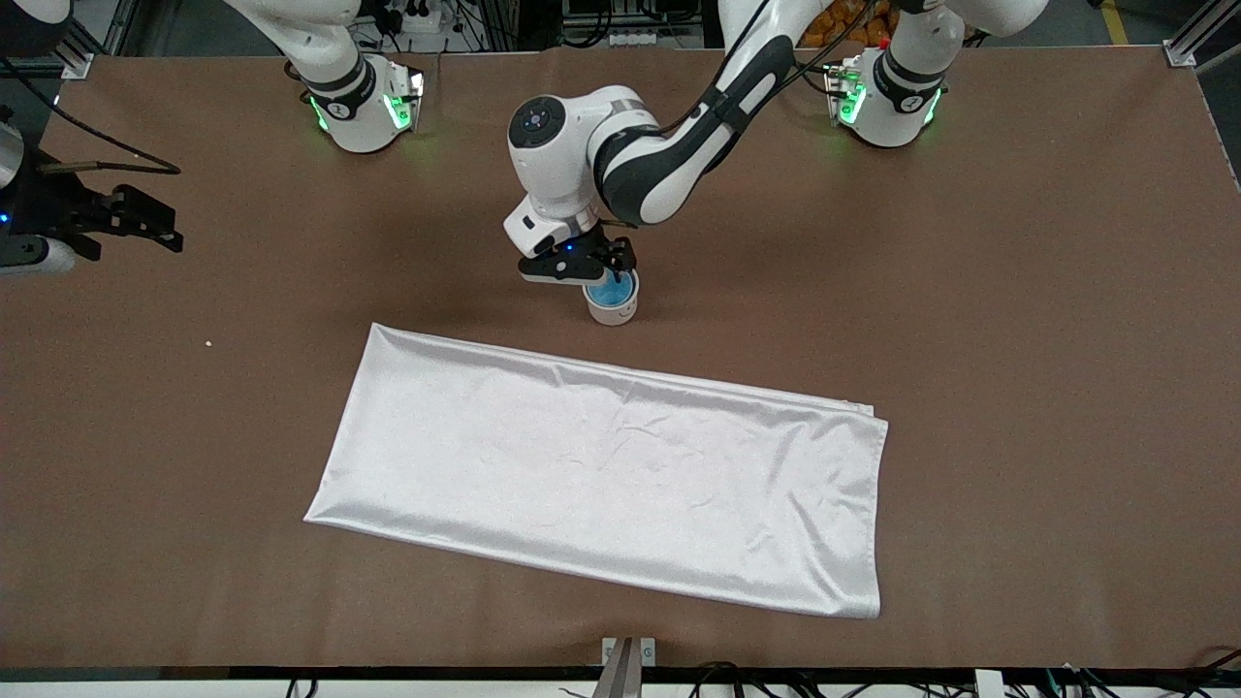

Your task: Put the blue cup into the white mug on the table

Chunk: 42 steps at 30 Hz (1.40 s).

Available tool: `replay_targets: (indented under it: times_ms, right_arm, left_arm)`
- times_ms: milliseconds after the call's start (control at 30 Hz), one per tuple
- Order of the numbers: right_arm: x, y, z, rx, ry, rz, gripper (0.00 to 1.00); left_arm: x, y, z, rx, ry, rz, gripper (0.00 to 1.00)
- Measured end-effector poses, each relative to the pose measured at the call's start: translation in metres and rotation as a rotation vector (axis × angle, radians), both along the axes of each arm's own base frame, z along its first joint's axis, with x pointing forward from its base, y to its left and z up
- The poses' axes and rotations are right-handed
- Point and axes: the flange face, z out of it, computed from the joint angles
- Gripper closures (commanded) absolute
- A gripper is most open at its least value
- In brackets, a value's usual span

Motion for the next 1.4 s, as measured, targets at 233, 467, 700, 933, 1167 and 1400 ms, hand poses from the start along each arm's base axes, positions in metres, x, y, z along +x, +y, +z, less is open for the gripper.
replay_targets:
  times_ms: [233, 467, 700, 933, 1167, 1400]
  right_arm:
    - [-0.001, -0.010, 0.001, 0.013, -0.002, -0.012, 0.00]
    - [0.000, -0.011, 0.000, 0.014, -0.006, -0.013, 0.00]
    - [0.010, -0.008, -0.009, 0.013, -0.021, -0.007, 0.00]
    - [0.017, -0.007, -0.019, 0.013, -0.017, -0.004, 0.00]
    - [0.018, -0.010, -0.020, 0.013, -0.015, -0.010, 0.00]
    - [0.018, -0.020, -0.020, 0.012, -0.022, -0.035, 0.00]
  left_arm:
    - [0.026, 0.014, 0.044, -0.043, -0.046, 0.029, 0.00]
    - [0.054, 0.046, 0.101, -0.057, -0.081, 0.078, 0.00]
    - [0.084, 0.095, 0.155, -0.037, -0.085, 0.101, 0.00]
    - [0.105, 0.148, 0.198, -0.052, -0.053, 0.111, 0.00]
    - [0.113, 0.202, 0.232, -0.067, -0.015, 0.126, 0.00]
    - [0.107, 0.253, 0.249, -0.071, 0.007, 0.119, 0.00]
